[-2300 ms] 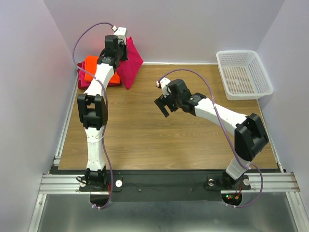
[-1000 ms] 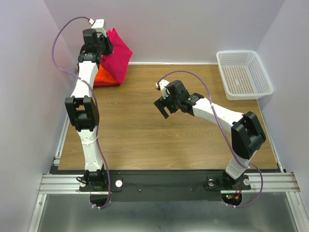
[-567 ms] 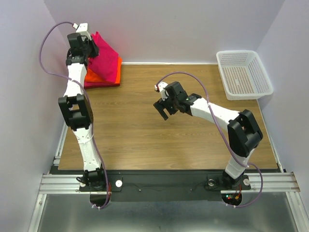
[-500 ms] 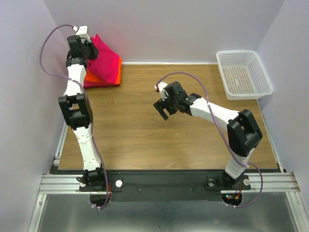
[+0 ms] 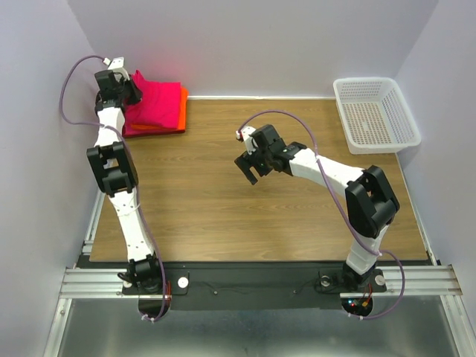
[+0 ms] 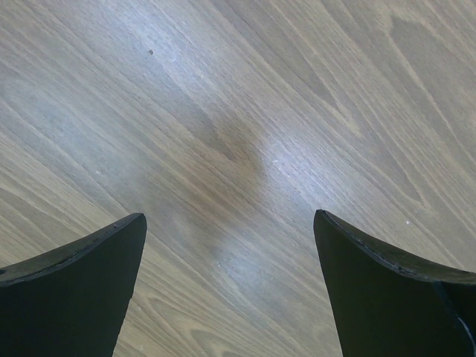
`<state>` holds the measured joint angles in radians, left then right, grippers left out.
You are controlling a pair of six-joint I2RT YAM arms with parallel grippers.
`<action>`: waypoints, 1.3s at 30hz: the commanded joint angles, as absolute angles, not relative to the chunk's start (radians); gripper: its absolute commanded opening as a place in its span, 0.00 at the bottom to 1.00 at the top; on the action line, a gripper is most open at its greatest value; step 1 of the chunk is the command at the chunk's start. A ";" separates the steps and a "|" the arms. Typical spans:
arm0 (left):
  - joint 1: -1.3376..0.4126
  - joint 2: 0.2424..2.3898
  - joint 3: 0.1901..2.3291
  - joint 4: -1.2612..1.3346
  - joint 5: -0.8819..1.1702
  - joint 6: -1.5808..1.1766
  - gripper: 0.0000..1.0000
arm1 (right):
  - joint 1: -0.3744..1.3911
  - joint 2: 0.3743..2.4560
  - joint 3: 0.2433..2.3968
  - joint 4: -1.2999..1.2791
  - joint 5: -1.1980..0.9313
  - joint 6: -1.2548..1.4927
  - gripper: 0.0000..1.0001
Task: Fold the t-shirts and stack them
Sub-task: Neatly place the folded tshirt to the corner
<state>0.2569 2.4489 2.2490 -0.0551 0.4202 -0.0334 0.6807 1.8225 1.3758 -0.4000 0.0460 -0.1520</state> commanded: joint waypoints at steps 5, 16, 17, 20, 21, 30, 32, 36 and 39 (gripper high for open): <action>0.316 2.413 2.299 -0.032 0.380 0.024 0.15 | 0.678 1.836 1.434 -0.411 0.034 -0.140 1.00; 0.354 2.335 2.367 -0.124 0.236 0.190 0.45 | 0.678 1.798 1.405 -0.414 0.055 -0.161 1.00; 0.353 2.327 2.365 -0.127 0.233 0.202 0.46 | 0.678 1.796 1.404 -0.414 0.055 -0.161 1.00; 0.353 2.290 2.339 -0.130 0.241 0.239 0.46 | 0.677 1.796 1.401 -0.414 0.055 -0.163 1.00; 0.354 2.280 2.329 -0.132 0.248 0.256 0.45 | 0.676 1.798 1.399 -0.414 0.055 -0.161 1.00; 0.354 2.171 2.180 -0.173 0.373 0.307 0.35 | 0.676 1.796 1.388 -0.414 0.049 -0.164 1.00; 0.354 2.166 2.165 -0.190 0.393 0.319 0.33 | 0.676 1.795 1.385 -0.414 0.051 -0.161 1.00; 0.353 2.166 2.131 -0.239 0.406 0.334 0.28 | 0.676 1.784 1.368 -0.416 0.060 -0.161 1.00; 0.353 2.160 2.082 -0.244 0.414 0.348 0.27 | 0.675 1.775 1.353 -0.414 0.064 -0.164 1.00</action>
